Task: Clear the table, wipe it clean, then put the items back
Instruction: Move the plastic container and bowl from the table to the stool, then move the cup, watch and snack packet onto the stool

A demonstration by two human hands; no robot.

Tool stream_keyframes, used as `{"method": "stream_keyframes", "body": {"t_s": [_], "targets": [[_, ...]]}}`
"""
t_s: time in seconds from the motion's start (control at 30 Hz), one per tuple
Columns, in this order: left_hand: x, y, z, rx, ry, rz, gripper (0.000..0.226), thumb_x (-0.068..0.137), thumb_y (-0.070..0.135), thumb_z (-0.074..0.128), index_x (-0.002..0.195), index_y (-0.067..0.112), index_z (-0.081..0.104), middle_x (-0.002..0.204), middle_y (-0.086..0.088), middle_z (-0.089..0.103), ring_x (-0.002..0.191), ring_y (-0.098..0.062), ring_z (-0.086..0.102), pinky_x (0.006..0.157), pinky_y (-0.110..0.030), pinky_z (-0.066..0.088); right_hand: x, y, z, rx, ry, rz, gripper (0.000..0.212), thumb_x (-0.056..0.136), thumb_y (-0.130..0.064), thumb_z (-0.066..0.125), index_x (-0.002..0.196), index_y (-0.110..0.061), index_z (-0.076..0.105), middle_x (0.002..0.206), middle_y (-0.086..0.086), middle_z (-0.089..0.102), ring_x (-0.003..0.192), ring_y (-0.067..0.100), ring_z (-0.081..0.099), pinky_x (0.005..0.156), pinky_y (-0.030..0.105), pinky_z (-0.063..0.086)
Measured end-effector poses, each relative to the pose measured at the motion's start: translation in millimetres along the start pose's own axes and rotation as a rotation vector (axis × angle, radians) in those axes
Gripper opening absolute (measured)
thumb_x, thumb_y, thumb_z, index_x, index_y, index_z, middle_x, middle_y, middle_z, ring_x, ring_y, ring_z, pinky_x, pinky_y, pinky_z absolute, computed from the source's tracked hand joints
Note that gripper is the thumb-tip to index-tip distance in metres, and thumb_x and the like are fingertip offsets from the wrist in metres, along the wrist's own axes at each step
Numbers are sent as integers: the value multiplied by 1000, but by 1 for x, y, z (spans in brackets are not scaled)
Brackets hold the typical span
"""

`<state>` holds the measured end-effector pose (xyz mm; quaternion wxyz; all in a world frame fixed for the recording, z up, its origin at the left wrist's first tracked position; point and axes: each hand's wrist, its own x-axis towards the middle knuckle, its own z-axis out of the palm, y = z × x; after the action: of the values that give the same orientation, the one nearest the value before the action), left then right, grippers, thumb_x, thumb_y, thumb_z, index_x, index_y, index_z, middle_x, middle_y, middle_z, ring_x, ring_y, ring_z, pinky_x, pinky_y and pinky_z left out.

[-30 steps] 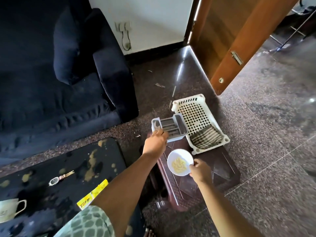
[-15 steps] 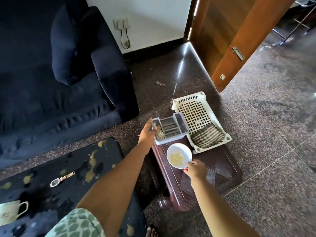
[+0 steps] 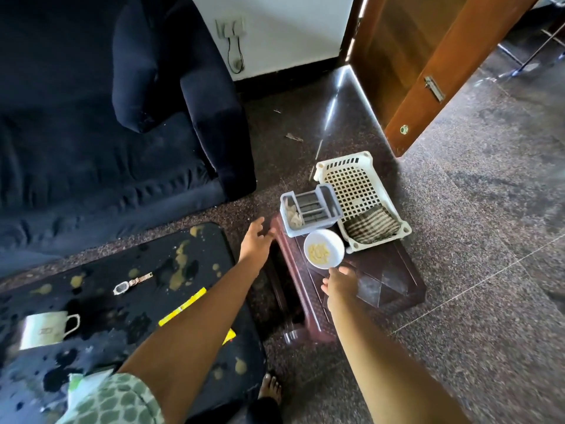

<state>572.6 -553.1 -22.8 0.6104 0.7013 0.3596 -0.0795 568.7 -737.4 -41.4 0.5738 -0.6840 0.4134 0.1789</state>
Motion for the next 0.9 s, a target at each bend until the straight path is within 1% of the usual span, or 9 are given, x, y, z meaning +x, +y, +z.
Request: {"method": "stream_keyframes", "body": {"t_s": [0.13,0.27,0.33,0.43,0.47,0.57,0.7,0.8,0.9], "targets": [[-56,-52,-43,-103,94,-72,39,92,18,59,130,20,52,134,-6,52,110,-16,54,95,-33,43,-40,27,13,-160,-221,-55,26,89,-10,52,116,-10,53,96,9,57,83,26,58,78,43,52],[-118,-111,-104,-165,182,-121,27,90,5,59,114,19,57,120,-11,60,96,-18,57,93,-34,45,-80,74,54,-469,-371,-181,32,84,-16,55,116,-13,60,96,4,62,91,26,61,88,45,50],[-145,-136,-141,-151,266,-129,23,89,4,60,106,20,59,109,-7,64,89,-18,60,85,-25,48,-110,91,76,-581,-419,-260,26,85,-12,57,110,-8,64,90,4,64,88,24,61,82,40,49],[-176,-167,-196,-115,443,-164,22,89,3,59,107,15,59,96,0,64,77,-3,61,66,-4,44,-152,112,100,-828,-552,-378,19,88,-12,59,106,-13,65,96,5,65,93,25,61,70,28,42],[-183,-178,-209,-120,498,-175,22,90,3,58,109,14,59,98,0,64,79,0,62,67,-5,44,-162,120,105,-905,-610,-407,20,88,-14,60,107,-13,65,100,5,66,96,26,61,69,27,40],[-201,-203,-249,-144,595,-241,24,91,3,56,114,10,58,106,-5,64,93,-16,62,78,-22,44,-190,151,125,-1091,-765,-486,20,86,-14,62,105,-13,66,104,7,68,101,28,61,77,30,44],[-190,-228,-299,-13,688,-281,31,88,10,60,118,17,58,112,-5,65,102,-23,62,85,-32,46,-223,189,158,-1261,-923,-559,16,85,-15,61,101,-16,65,93,1,65,100,24,61,79,27,43],[-157,-229,-337,141,653,-289,43,87,13,61,129,13,51,120,-9,57,108,-27,57,85,-30,42,-239,212,187,-1372,-948,-690,28,85,-18,58,113,-17,62,117,4,62,110,21,57,90,29,45],[-117,-230,-373,358,607,-268,60,85,17,64,139,10,38,134,-16,46,121,-32,44,96,-38,37,-251,230,219,-1452,-963,-793,37,89,-21,53,126,-20,53,131,2,50,121,20,48,94,31,44]]}}
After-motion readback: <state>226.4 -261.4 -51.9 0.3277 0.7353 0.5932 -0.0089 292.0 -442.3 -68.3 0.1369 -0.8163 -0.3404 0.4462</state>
